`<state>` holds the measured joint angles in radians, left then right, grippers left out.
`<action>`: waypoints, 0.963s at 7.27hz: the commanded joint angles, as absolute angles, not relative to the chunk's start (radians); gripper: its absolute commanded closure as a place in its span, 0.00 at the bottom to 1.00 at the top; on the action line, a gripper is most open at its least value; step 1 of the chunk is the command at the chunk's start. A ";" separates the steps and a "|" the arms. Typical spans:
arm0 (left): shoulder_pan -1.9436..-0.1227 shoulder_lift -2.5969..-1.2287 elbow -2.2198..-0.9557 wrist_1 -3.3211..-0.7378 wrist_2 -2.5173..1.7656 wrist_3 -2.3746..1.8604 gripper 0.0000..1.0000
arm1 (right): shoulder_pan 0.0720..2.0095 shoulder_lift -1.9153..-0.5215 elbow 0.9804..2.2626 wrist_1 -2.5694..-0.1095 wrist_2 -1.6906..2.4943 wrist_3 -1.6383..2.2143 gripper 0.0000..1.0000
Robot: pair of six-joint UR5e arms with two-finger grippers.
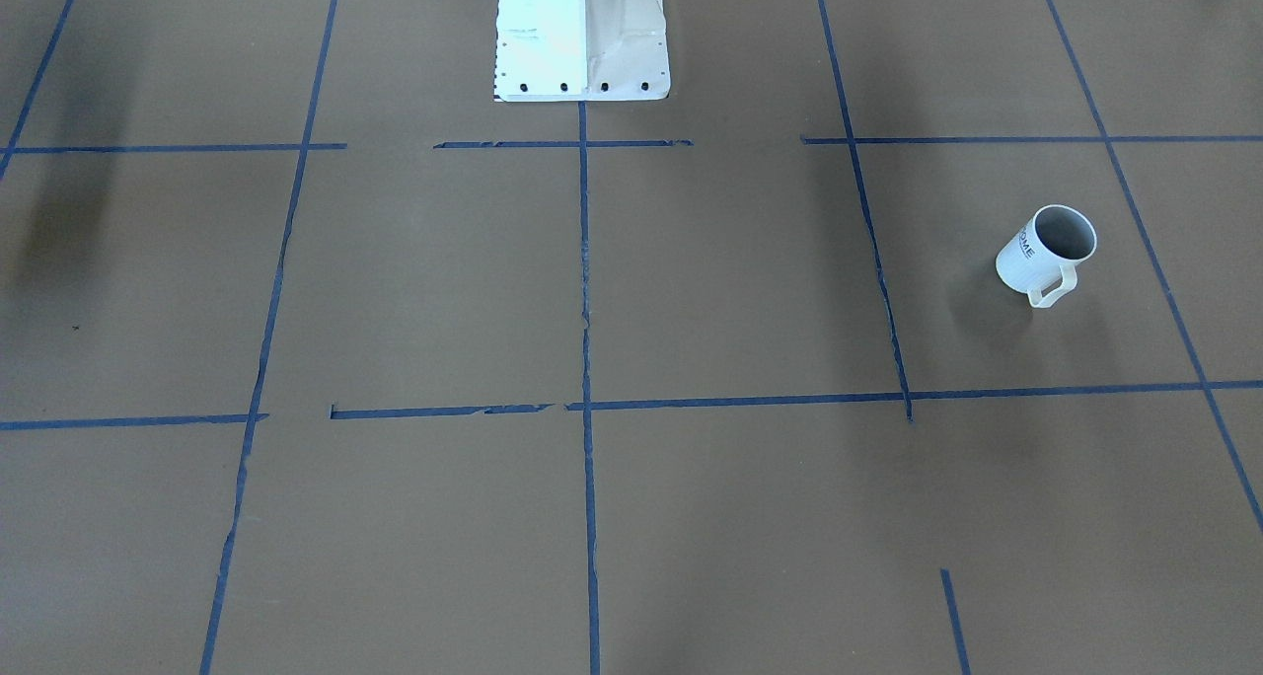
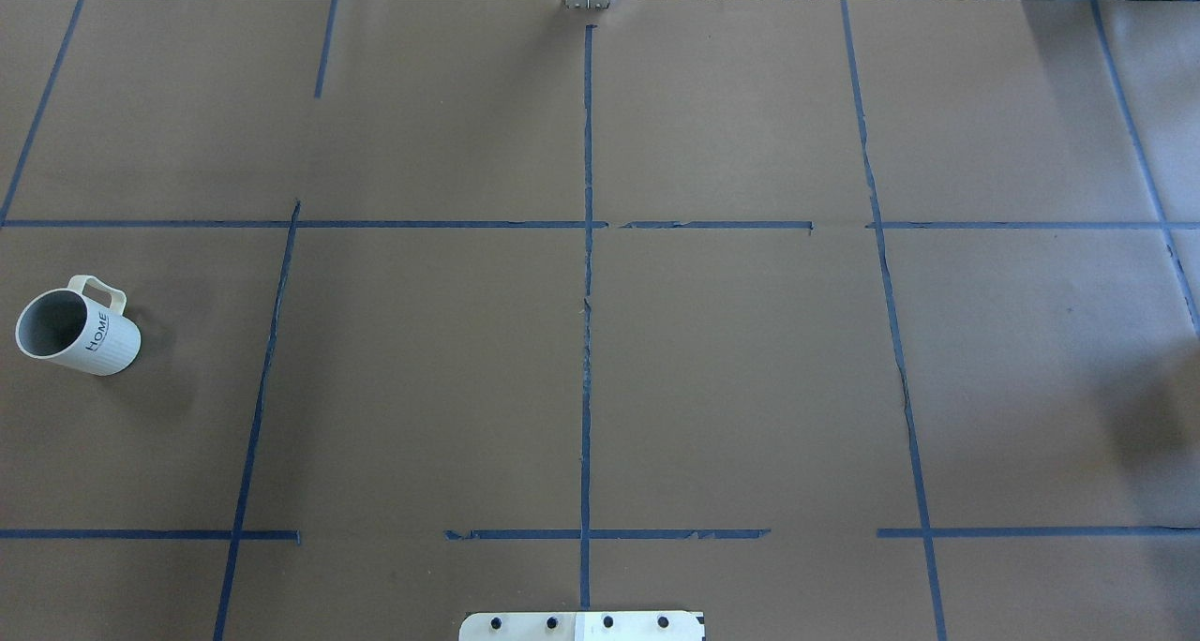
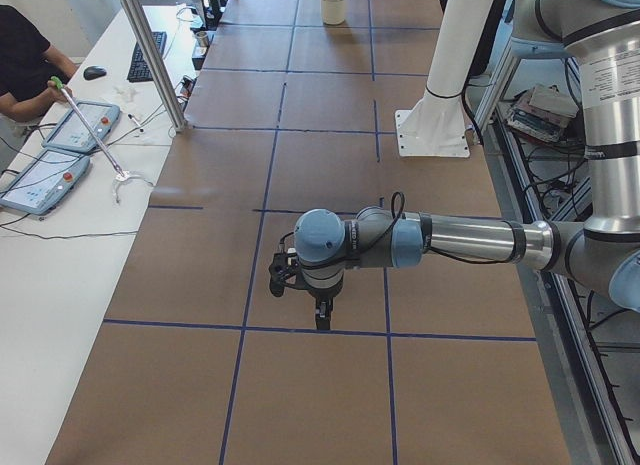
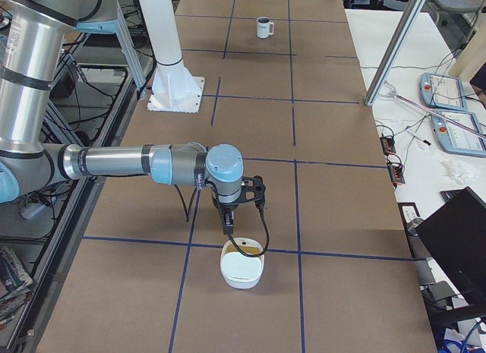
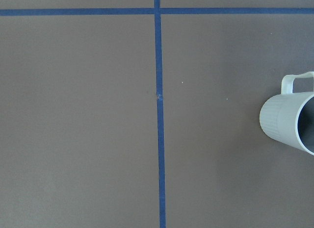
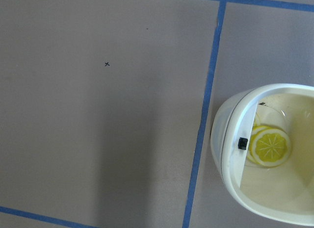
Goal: Left arm hands cup to right arm to dump lemon
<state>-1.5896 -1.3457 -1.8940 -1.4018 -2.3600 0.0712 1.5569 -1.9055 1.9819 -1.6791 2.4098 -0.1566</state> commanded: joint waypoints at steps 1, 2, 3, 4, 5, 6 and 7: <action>-1.591 -1.348 -1.905 -1.391 -2.259 0.072 0.00 | 1.557 -1.908 1.979 -1.680 2.407 -0.158 0.00; -1.591 -1.345 -1.898 -1.391 -2.363 0.066 0.00 | 1.557 -1.911 1.974 -1.680 2.402 -0.161 0.00; -1.591 -1.344 -1.902 -1.393 -2.390 0.077 0.00 | 1.557 -1.913 1.974 -1.680 2.387 -0.161 0.00; -1.591 -1.344 -1.913 -1.394 -2.387 0.077 0.00 | 1.557 -1.910 1.976 -1.678 2.370 -0.163 0.00; -1.589 -1.345 -1.913 -1.417 -2.385 0.074 0.00 | 1.557 -1.904 1.980 -1.675 2.338 -0.166 0.00; -1.591 -1.341 -1.910 -1.451 -2.379 0.074 0.00 | 1.557 -1.904 2.011 -1.678 2.329 -0.167 0.00; -1.591 -1.342 -1.901 -1.453 -2.381 0.075 0.00 | 1.557 -1.904 2.025 -1.678 2.329 -0.166 0.00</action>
